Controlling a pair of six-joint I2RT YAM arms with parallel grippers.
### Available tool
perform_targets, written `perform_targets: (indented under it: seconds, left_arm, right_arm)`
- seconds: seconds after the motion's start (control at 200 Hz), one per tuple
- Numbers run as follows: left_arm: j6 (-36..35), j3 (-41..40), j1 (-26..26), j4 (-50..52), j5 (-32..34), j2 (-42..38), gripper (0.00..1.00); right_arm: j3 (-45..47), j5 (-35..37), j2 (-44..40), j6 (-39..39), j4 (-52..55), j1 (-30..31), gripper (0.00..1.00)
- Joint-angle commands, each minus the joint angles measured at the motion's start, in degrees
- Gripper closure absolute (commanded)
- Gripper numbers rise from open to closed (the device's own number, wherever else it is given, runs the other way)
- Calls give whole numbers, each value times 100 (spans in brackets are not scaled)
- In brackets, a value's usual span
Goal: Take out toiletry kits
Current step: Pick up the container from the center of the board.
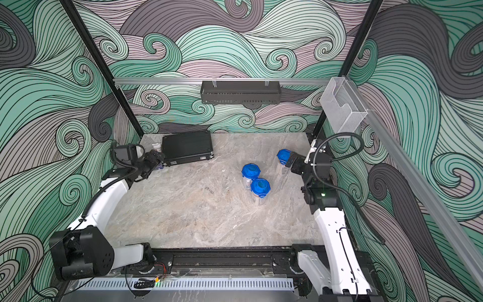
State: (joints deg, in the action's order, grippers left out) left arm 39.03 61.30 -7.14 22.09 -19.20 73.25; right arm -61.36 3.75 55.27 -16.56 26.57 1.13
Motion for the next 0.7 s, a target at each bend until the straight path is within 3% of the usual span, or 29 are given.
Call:
perform_targets:
  seconds: [0.0,0.095,0.175,0.235,0.265,0.29,0.305,0.555,0.695]
  left_arm:
    - [-653,615,-8,1659,-1841,-266,28]
    - [-1541,755,-7,2551,-1854,-751,28]
    - [-1835,649,113,3024,-983,-1306,27]
    - [-1778,208,304,2678,-656,-1843,25]
    - [-1735,-59,371,2431,-655,-2116,20]
    - [-1706,-237,394,2251,-662,-2321,4]
    - [-1699,-339,403,2166,-690,-2432,2]
    - [-1813,-1141,609,1681,-401,-3196,1]
    - [-1804,-1202,617,1742,-646,-3234,1]
  right_arm:
    - [-844,-1068,514,19,2597,134,1]
    - [-1463,-1398,844,495,3552,540,1]
    - [-1781,-1431,1037,899,4066,963,1]
    - [-1832,-1418,1155,1200,4279,1262,1]
    - [-1863,-1301,1230,1353,4381,1462,1]
    - [-1907,-1160,1289,1489,4469,1630,1]
    - [-1918,-1082,1315,1563,4520,1731,1]
    - [-1915,-773,1759,2632,4652,2367,1]
    - [-2031,-727,2215,2910,4698,2565,1]
